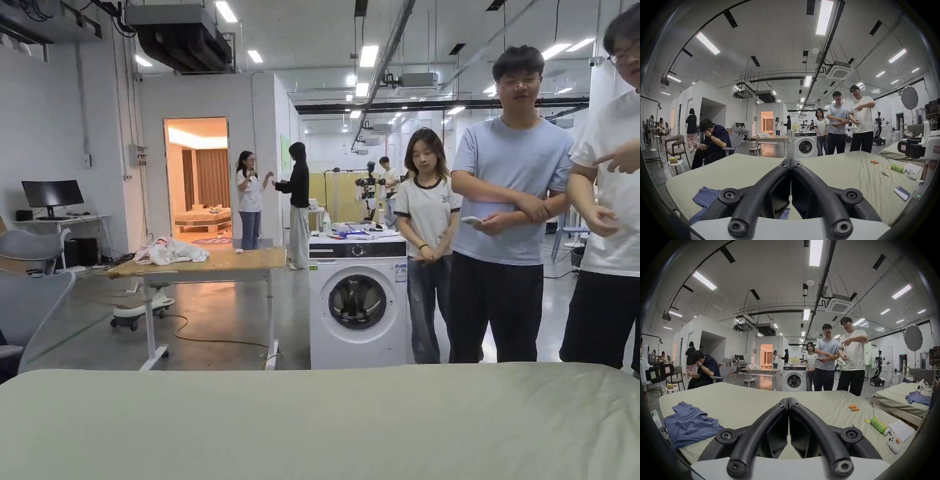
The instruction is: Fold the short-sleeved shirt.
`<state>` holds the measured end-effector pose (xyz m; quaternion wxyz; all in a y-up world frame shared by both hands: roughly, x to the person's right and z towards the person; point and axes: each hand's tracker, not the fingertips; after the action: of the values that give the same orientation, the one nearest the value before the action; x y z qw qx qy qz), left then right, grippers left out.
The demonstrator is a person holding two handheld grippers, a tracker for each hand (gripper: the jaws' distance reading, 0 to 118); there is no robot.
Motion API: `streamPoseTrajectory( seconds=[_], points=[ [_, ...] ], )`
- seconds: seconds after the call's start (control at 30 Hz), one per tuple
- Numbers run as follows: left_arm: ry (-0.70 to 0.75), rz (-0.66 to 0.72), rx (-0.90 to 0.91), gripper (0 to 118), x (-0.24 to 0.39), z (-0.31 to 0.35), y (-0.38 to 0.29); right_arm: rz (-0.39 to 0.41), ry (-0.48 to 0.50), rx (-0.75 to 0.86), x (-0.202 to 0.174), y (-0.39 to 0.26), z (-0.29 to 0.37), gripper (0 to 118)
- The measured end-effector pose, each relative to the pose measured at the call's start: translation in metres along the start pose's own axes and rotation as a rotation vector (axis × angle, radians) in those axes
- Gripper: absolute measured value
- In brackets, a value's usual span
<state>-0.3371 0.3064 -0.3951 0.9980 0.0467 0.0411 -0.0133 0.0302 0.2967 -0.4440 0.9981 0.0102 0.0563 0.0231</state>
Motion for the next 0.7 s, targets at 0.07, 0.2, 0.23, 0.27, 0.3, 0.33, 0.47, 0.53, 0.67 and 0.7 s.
streamPoseTrajectory(
  seconds=[0.07, 0.2, 0.23, 0.27, 0.3, 0.33, 0.47, 0.53, 0.67, 0.7],
  points=[
    [0.002, 0.000, -0.004, 0, -0.001, 0.000, -0.001, 0.001, -0.001, -0.001, 0.000, 0.000, 0.000, 0],
    [0.003, -0.006, -0.010, 0, -0.001, -0.002, -0.001, 0.005, -0.002, -0.001, 0.000, 0.001, -0.001, 0],
    [0.003, -0.008, -0.012, 0, -0.001, -0.002, -0.001, 0.005, -0.003, -0.001, 0.000, 0.001, -0.001, 0],
    [0.002, -0.010, -0.013, 0, -0.001, -0.003, -0.001, 0.005, -0.002, -0.001, 0.000, 0.001, -0.002, 0],
    [0.002, -0.011, -0.013, 0, -0.001, -0.004, -0.001, 0.006, -0.001, -0.001, 0.000, 0.001, -0.002, 0],
    [0.002, -0.016, -0.014, 0, -0.001, -0.005, 0.000, 0.010, -0.001, -0.001, 0.000, 0.002, -0.003, 0],
    [0.007, -0.593, -0.005, 0, 0.020, -0.011, -0.003, 0.535, -0.027, -0.024, -0.021, 0.003, -0.011, 0],
    [-0.092, -0.984, -0.002, 0, 0.028, -0.011, -0.023, 0.933, 0.000, -0.033, -0.033, -0.013, -0.012, 0],
    [-0.284, -1.558, -0.100, 0, 0.033, -0.006, -0.085, 1.584, 0.138, -0.059, -0.041, -0.073, -0.008, 0],
    [-0.350, -1.642, -0.125, 0, 0.032, -0.003, -0.099, 1.695, 0.190, -0.057, -0.039, -0.087, -0.004, 0]
  ],
)
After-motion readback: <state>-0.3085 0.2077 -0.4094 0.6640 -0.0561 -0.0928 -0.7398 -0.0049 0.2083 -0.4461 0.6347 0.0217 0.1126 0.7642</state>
